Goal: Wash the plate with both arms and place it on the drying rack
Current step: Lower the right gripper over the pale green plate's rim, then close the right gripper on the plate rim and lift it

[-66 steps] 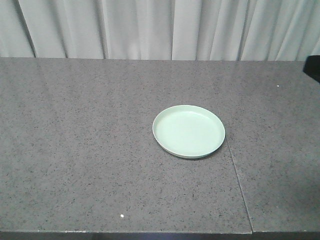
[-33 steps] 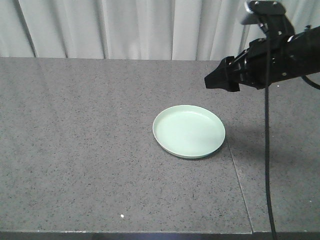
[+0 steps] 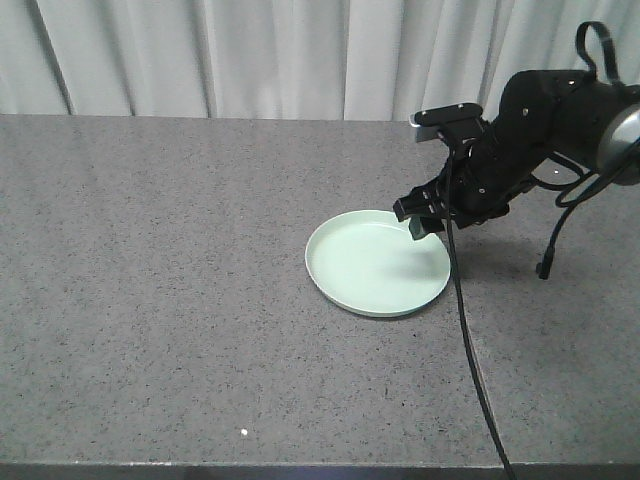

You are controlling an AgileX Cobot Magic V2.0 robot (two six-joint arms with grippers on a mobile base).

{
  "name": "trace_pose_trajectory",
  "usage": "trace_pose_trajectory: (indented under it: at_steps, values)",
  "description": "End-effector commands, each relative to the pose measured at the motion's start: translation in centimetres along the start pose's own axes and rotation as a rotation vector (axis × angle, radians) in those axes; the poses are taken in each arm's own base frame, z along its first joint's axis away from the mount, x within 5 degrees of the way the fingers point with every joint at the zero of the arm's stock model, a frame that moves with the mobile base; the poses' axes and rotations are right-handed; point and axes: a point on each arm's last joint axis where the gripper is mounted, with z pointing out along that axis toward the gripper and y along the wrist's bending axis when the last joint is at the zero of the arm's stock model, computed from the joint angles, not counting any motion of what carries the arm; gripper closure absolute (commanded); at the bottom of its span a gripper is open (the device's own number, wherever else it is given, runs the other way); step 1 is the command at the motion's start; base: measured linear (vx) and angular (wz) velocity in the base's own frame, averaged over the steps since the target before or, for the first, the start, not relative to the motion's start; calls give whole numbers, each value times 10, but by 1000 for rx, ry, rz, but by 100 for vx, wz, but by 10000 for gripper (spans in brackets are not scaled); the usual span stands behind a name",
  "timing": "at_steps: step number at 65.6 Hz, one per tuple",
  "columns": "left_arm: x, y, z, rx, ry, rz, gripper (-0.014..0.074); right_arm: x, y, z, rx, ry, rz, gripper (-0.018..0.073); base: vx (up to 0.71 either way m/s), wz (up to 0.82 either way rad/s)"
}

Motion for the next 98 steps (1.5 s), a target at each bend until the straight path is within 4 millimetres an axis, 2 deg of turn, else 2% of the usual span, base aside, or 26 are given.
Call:
trace_pose_trajectory:
  at_steps: [1,15,38,41,47,59,68,74,81,91,98]
  values:
    - [0,-1,-1,18,-64,-15,602,-11,-4,-14,22,-54,2,99,0,0]
    - [0,-1,-1,18,-64,-15,602,-10,-7,8,36,5,18,99,0,0]
    - [0,-1,-1,18,-64,-15,602,-2,-9,27,43,98,15,122,0,0]
    - [0,-1,-1,18,-64,-15,602,-2,-9,27,43,101,18,151,0,0]
    - [0,-1,-1,18,-64,-15,602,-1,-10,27,46,106,15,263,0,0]
    - [0,-1,-1,18,-64,-15,602,-1,-10,27,48,108,10,568,0,0]
    - [0,-1,-1,18,-64,-15,602,-2,-9,19,49,91,6,569,0,0]
    - [0,-1,-1,18,-64,-15,602,-5,-8,2,50,53,5,569,0,0]
    - [0,-1,-1,18,-64,-15,602,-9,-5,-34,50,-32,6,569,0,0]
    - [0,-1,-1,18,-64,-15,602,-7,4,-106,23,-199,5,566,0,0]
    - [0,-1,-1,18,-64,-15,602,3,15,-166,-20,-334,-8,566,0,0]
